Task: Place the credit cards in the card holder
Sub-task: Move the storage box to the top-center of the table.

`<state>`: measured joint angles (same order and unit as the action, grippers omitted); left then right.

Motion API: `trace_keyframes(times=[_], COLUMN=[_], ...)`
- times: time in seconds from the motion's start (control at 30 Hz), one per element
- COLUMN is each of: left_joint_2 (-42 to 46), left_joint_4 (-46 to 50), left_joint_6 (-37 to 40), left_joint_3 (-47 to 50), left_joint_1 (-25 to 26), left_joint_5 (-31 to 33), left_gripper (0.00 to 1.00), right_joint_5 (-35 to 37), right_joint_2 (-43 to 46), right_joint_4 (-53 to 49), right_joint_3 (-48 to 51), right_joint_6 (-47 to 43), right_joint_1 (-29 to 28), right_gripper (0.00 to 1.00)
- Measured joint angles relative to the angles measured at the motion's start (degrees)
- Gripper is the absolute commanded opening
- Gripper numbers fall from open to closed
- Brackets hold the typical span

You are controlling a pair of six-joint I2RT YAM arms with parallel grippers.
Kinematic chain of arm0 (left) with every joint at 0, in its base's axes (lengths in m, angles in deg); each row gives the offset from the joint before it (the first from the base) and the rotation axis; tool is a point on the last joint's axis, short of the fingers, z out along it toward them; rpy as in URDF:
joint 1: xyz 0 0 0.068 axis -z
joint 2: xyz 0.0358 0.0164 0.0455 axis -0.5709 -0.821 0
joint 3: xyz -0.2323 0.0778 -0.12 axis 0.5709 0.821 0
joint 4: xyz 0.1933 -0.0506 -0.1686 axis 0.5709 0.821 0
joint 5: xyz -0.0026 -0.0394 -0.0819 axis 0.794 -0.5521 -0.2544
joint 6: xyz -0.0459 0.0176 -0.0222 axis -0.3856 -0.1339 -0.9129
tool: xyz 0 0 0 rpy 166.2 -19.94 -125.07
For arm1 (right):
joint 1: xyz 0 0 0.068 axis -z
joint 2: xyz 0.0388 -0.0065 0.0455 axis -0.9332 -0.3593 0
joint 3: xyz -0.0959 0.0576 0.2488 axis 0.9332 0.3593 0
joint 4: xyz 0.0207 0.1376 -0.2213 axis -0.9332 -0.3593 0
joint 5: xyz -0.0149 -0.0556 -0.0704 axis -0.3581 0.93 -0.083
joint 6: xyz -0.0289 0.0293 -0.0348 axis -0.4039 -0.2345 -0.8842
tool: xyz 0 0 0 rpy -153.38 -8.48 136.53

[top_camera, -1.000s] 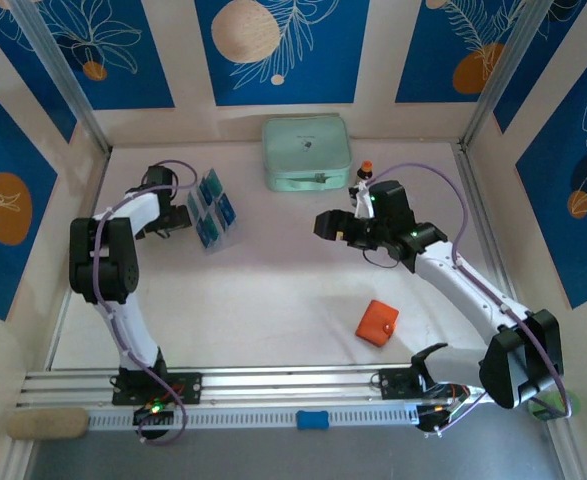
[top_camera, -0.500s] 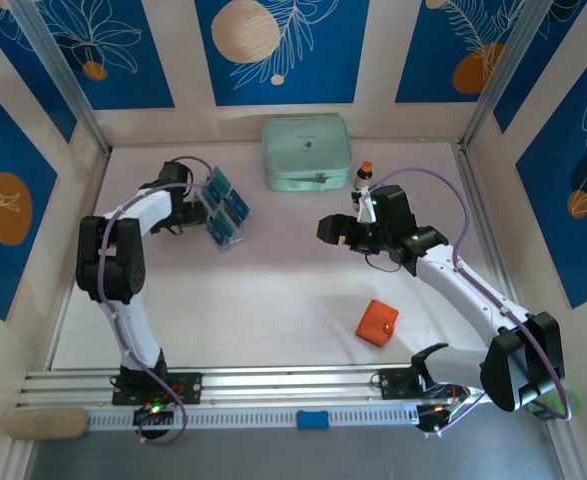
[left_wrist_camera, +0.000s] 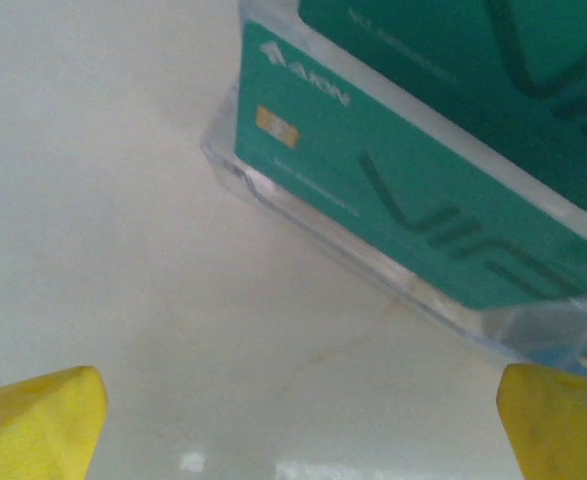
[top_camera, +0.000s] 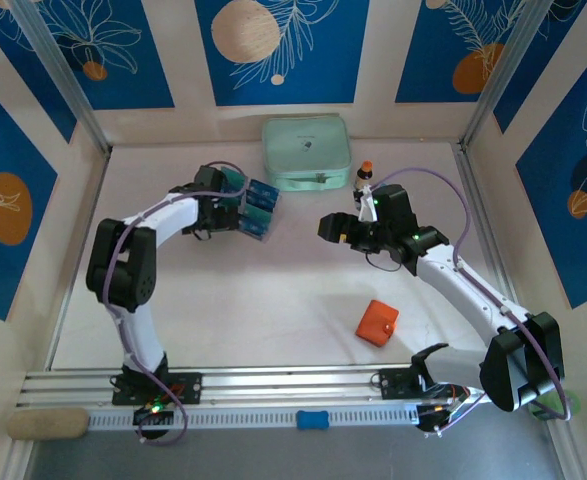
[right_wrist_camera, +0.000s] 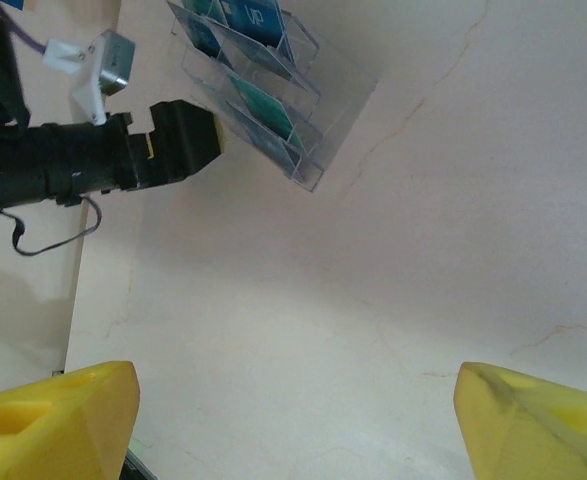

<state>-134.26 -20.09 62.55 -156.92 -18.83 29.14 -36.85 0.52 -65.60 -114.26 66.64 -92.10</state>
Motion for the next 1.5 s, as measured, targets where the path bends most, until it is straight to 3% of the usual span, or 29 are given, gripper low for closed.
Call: trace_keyframes(times=[0.17,0.3,0.47,0.7,1.0,1.5], left_joint_2=[8.6,11.1,7.8,-4.3,-11.5,-11.6], left_joint_4=[-0.4,-4.1,-11.2,-24.4,-32.9,-42.7], left_joint_6=[-2.1,-3.4,-7.0,-19.8,-30.1,-34.4], left_joint_3=[3.4,2.4,-0.6,-4.5,-5.2,-0.2], left_joint_1=[-1.2,-5.1,-11.5,-17.2,-17.2,-15.2], left_joint_5=[-2.8,-8.0,-17.2,-28.5,-33.3,-35.0], left_gripper=[1.00,1.00,1.00,1.00,1.00,1.00], right_joint_5=[-0.1,-0.3,-0.6,-0.7,-1.6,-3.1], right_joint_2=[0.0,-0.4,-0.8,-0.6,2.1,5.7], right_joint_4=[0.6,1.0,0.8,-0.2,-2.3,-3.3], right_joint_3=[0.1,0.1,0.8,1.5,2.6,4.7], right_joint_6=[0.0,0.0,0.0,-0.1,-0.5,-0.5], right_joint_1=[0.0,0.1,0.5,1.8,5.1,7.4], right_gripper=[0.83,0.83,0.83,0.83,0.83,0.83])
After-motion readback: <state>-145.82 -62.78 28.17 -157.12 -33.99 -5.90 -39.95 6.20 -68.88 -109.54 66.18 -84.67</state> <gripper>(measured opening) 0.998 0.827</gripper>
